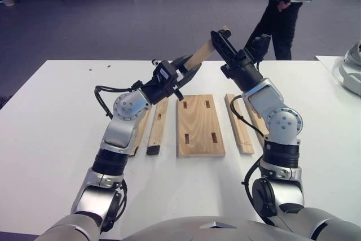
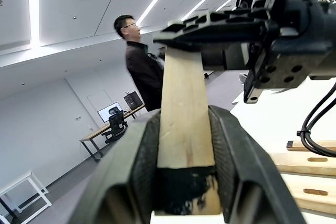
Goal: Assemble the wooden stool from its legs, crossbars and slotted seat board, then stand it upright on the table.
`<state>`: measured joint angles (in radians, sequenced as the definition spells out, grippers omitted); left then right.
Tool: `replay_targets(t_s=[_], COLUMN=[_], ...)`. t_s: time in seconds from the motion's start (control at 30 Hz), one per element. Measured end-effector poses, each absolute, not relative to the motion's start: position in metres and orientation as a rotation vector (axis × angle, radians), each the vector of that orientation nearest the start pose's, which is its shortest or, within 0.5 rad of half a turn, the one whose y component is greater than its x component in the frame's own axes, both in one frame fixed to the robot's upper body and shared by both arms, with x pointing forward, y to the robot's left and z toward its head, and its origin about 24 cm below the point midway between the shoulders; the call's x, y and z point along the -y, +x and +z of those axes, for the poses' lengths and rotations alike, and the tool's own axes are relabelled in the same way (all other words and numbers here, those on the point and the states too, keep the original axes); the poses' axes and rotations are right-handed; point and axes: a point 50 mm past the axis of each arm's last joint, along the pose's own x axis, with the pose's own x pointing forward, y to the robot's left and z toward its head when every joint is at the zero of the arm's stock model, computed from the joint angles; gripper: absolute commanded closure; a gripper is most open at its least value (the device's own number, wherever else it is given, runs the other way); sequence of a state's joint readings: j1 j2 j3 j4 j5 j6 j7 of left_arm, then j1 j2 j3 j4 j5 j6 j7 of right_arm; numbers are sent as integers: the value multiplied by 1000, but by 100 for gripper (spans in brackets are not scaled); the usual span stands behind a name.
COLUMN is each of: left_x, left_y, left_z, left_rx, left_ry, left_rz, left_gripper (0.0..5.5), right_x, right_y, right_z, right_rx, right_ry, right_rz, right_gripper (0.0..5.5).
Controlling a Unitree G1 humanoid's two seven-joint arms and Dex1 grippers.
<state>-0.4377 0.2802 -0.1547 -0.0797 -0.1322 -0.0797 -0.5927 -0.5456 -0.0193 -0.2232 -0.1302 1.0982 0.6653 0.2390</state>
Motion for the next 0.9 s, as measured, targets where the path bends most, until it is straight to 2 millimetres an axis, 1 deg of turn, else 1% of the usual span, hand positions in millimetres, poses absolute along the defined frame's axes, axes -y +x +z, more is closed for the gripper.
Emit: replay_targets(t_s=[0.03, 0.07, 0.1, 0.13, 0.17, 0.2, 0.23, 0.27, 0.3, 0.37, 0.43, 0.5, 0.53, 0.73, 0.8, 0.9], left_x=[-101, -101, -101, -102, -102, -107, -113, -125, -139, -162, -178, -192, -195, -195, -195, -195], left_y=[292, 292, 291, 291, 290, 290, 289, 289, 288, 287, 289, 289, 289, 289, 289, 289], left_z=[172, 171, 170, 165, 153, 141, 135, 129, 124, 118, 118, 119, 119, 117, 116, 116], left_rx=[493, 490, 486, 458, 408, 355, 323, 289, 264, 229, 220, 219, 217, 203, 201, 201], left_ry=[333, 336, 338, 345, 349, 349, 341, 325, 298, 223, 130, 62, 52, 38, 38, 39], left_rz=[-838, -839, -841, -856, -870, -865, -840, -775, -698, -542, -419, -320, -299, -283, -282, -283], left_gripper=[421, 384, 369, 352, 333, 317, 300, 284, 267, 265, 265, 265, 265, 265, 265, 265], right_x=[105, 105, 105, 106, 118, 134, 153, 177, 190, 200, 198, 197, 197, 203, 201, 201], right_y=[305, 305, 305, 306, 308, 305, 300, 289, 279, 267, 267, 270, 272, 273, 273, 273], right_z=[197, 197, 196, 192, 179, 163, 147, 127, 116, 99, 92, 79, 73, 68, 68, 68], right_rx=[145, 144, 141, 137, 144, 141, 141, 123, 114, 76, 69, 39, 26, 60, 69, 78], right_ry=[921, 919, 917, 879, 836, 805, 734, 646, 592, 517, 472, 439, 427, 384, 348, 350], right_rz=[844, 842, 840, 806, 692, 579, 466, 338, 267, 202, 198, 179, 171, 147, 154, 162], right_gripper=[505, 505, 509, 510, 510, 510, 510, 510, 510, 510, 510, 510, 510, 510, 510, 510])
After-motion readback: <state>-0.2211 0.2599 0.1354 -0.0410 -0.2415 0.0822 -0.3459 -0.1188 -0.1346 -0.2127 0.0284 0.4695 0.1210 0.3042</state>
